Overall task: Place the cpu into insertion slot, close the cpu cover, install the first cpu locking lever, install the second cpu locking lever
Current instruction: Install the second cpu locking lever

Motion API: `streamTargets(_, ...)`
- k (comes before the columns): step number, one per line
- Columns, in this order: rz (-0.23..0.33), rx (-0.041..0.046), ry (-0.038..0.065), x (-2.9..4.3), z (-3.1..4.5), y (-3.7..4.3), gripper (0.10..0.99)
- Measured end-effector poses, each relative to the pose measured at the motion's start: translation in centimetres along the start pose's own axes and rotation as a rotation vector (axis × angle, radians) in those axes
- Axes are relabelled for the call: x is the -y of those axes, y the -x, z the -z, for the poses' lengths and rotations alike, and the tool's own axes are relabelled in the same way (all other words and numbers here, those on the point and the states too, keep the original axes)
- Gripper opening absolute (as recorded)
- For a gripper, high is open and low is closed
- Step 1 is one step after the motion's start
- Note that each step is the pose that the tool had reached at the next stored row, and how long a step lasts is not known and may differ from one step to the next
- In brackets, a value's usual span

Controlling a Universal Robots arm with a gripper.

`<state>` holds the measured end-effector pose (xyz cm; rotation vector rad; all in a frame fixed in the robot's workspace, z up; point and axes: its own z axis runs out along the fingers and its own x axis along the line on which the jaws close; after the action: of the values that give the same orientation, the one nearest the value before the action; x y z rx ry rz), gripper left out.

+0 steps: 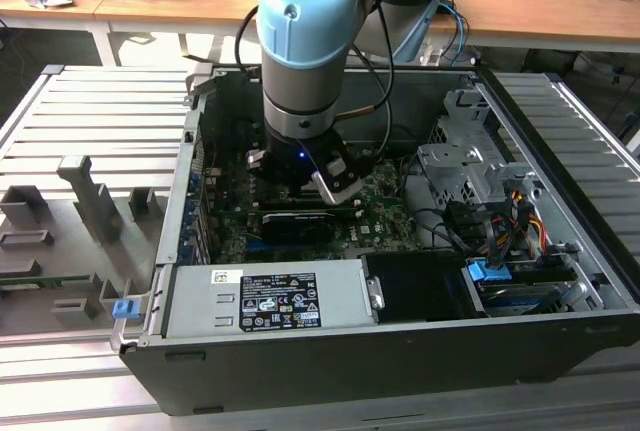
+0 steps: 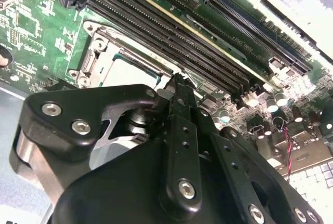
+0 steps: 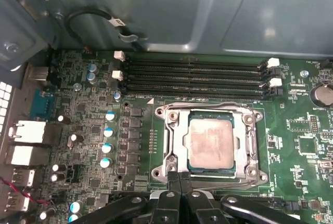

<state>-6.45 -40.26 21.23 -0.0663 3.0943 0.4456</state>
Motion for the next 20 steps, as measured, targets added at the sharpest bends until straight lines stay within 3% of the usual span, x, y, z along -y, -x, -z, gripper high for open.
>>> streamTargets(11,0.000,0.0012,0.029,0.50,-0.02,-0.56,0.106)
streamTargets(17,0.000,0.0018,0.039,0.76,-0.15,-0.83,0.106)
streamTargets(20,0.000,0.0021,0.050,0.87,-0.30,-1.09,0.106)
